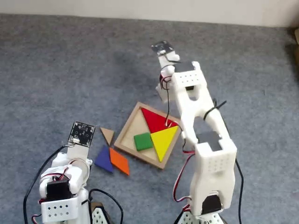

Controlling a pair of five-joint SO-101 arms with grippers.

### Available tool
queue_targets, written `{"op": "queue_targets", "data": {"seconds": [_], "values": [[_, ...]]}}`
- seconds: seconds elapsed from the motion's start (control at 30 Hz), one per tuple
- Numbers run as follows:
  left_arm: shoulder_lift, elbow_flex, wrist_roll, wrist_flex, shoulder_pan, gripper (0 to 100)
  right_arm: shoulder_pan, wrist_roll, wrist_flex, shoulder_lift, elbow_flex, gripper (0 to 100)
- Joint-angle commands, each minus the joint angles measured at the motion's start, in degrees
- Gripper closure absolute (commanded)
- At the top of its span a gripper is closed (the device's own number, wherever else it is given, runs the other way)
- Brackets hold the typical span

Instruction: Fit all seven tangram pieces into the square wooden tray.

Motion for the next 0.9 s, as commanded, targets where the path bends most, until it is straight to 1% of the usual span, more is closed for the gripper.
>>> {"op": "queue_targets", "data": {"seconds": [0.0, 0.1, 0.4, 0.7, 0.87], "values": [[-1.7, 1.2, -0.5, 0.5, -0.9, 100, 1.6, 1.9, -6.4, 0.7, -3.3, 79.9], [-1.7, 1.2, -0.5, 0.5, -0.9, 100, 2.2, 2.1, -7.6, 3.8, -7.1, 79.9], [-1.7, 1.2, -0.5, 0.5, -0.9, 100, 3.7, 2.1, -7.0, 17.8, -24.4, 79.9], [-1.7, 1.2, -0.5, 0.5, -0.9, 100, 4.0, 2.1, 4.7, 28.2, -40.4, 80.3], [-1.7, 1.2, -0.5, 0.5, -0.9, 100, 4.4, 2.1, 13.1, 31.8, -48.1, 80.3]]}}
